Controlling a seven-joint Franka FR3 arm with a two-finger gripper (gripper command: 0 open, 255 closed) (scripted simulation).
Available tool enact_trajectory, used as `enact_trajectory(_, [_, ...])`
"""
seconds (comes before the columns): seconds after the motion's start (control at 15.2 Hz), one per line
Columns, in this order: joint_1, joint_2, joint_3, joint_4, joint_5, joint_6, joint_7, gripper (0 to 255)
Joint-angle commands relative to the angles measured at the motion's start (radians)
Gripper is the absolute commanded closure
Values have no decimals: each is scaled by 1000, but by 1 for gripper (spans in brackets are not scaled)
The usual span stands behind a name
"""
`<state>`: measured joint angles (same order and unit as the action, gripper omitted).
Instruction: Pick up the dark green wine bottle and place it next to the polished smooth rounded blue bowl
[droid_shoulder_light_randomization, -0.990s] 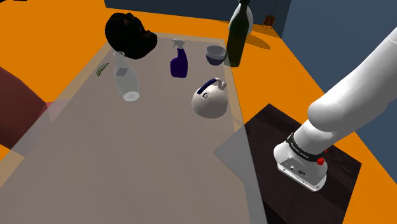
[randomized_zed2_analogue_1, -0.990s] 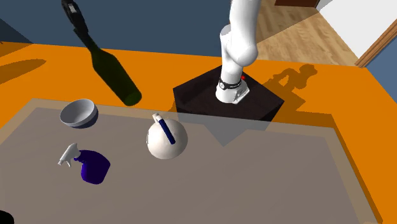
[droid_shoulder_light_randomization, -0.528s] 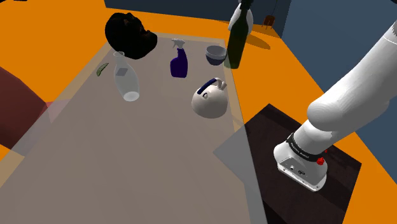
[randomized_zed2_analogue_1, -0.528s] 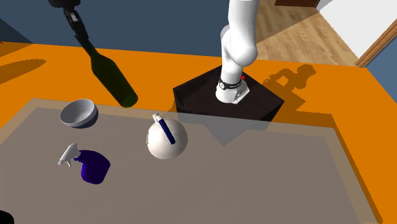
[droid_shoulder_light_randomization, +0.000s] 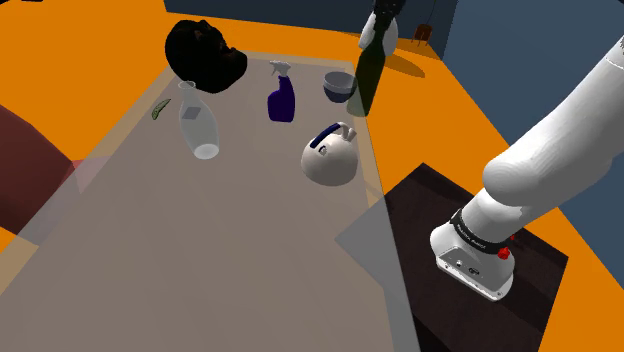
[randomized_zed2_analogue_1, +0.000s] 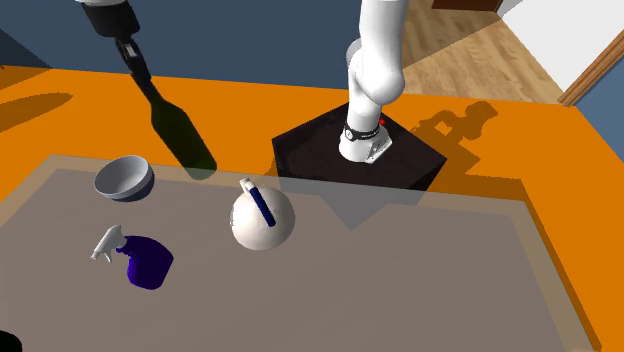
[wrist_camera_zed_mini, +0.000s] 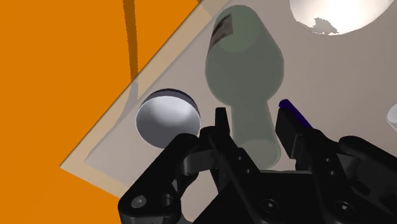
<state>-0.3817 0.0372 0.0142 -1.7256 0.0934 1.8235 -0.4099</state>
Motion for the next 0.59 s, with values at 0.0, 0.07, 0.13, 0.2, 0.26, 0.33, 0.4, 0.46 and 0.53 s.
enact_trajectory(0.0, [0, 0, 0, -26, 1, 27, -3, 255])
enact_trajectory(0.07, [0, 1, 0, -39, 1, 41, -4, 255])
enact_trajectory(0.13, [0, 1, 0, -52, 1, 54, -5, 255])
enact_trajectory(0.2, [0, 2, 0, -64, 2, 67, -6, 255])
enact_trajectory(0.26, [0, 3, 0, -77, 2, 80, -7, 255])
enact_trajectory(0.33, [1, 4, 1, -89, 3, 93, -8, 255])
enact_trajectory(0.4, [1, 5, 1, -101, 3, 107, -9, 255])
enact_trajectory(0.46, [1, 7, 1, -112, 3, 120, -10, 255])
enact_trajectory(0.53, [1, 8, 1, -124, 4, 133, -12, 255])
